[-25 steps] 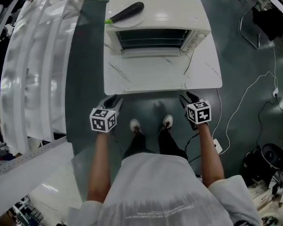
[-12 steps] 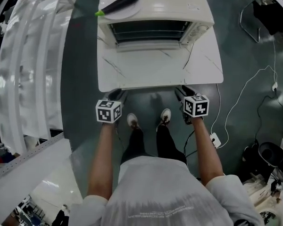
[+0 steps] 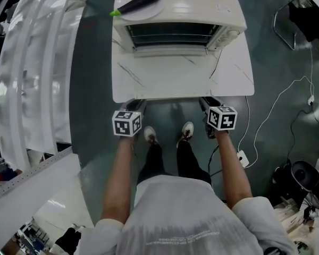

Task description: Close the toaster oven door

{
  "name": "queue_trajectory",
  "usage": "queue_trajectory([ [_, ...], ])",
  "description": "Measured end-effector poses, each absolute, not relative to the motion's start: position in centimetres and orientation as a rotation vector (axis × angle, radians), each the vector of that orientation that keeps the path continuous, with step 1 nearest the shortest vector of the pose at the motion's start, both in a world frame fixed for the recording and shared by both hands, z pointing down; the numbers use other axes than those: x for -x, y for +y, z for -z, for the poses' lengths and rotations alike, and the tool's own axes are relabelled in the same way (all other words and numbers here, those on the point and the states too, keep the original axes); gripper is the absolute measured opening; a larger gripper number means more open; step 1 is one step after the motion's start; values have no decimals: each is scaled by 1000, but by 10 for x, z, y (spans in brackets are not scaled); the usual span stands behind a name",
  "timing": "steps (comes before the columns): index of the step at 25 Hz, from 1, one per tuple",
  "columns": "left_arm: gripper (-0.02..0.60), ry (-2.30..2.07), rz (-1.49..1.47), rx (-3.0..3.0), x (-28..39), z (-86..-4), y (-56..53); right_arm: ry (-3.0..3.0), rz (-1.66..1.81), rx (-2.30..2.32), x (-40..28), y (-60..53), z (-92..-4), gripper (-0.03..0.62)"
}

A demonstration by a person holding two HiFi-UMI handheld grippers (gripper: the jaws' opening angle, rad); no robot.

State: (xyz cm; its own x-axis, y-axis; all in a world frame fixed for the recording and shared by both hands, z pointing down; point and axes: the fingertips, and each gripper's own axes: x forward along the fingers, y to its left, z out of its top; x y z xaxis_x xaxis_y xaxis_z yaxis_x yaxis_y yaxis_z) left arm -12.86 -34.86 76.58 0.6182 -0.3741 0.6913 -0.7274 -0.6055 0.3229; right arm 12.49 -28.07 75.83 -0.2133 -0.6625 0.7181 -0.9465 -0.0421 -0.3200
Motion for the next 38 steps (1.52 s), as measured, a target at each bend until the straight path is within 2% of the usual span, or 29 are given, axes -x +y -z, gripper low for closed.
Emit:
queue_trajectory([
  [7, 81, -887, -747, -2242, 128, -755, -351, -1868, -1039, -1686, -127, -281, -750, 83],
  [17, 81, -966, -610, -2288, 124, -695, -359, -1976, -894, -1720, -129, -289, -688, 83],
  [24, 81, -1038, -409, -2368, 118, -629, -391, -2081, -763, -1827, -137, -321, -621, 83],
  [38, 81, -1038, -257, -2402, 97, -557, -466, -2149, -666, -1946, -159, -396, -548, 83],
])
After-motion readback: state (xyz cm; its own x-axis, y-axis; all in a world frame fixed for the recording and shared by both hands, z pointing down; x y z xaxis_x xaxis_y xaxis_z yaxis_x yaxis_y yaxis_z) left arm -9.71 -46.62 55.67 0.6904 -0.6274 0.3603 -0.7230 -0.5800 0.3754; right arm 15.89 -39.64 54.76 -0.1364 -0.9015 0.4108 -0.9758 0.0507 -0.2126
